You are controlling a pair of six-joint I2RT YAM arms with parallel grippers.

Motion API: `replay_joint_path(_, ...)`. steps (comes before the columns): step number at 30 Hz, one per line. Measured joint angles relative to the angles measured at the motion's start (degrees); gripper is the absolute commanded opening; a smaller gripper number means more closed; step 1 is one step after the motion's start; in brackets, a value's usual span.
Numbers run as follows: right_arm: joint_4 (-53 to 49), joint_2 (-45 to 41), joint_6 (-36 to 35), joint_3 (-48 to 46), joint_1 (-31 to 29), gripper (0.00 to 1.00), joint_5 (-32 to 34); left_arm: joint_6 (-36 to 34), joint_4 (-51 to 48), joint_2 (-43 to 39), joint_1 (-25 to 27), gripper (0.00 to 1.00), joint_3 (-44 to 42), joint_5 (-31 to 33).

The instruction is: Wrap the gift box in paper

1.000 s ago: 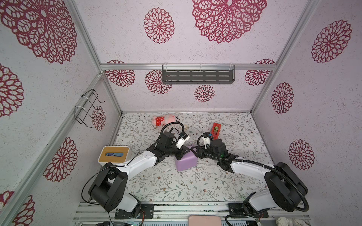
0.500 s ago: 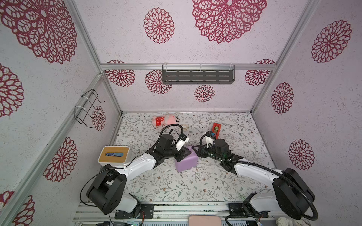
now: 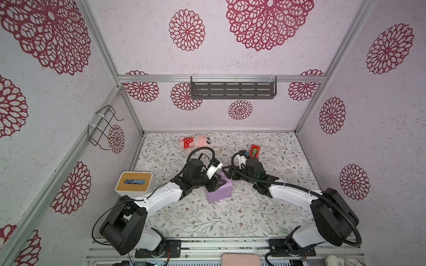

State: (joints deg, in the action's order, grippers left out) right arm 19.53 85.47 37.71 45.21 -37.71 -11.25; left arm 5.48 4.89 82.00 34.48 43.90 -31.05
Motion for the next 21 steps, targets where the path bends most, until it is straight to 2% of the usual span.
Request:
replay_joint_path(11,0.4,0.9,1.9,-2.3,-0.6,0.68,-0.6,0.6,0.4,-1.1,0.4,0.63,-1.1,-0.6)
replay_joint_path(21,1.3,-0.7,2.4,-4.2,-0.8,0.67,-0.5,1.7,0.2,-3.0,0.6,0.67,-2.3,-1.4)
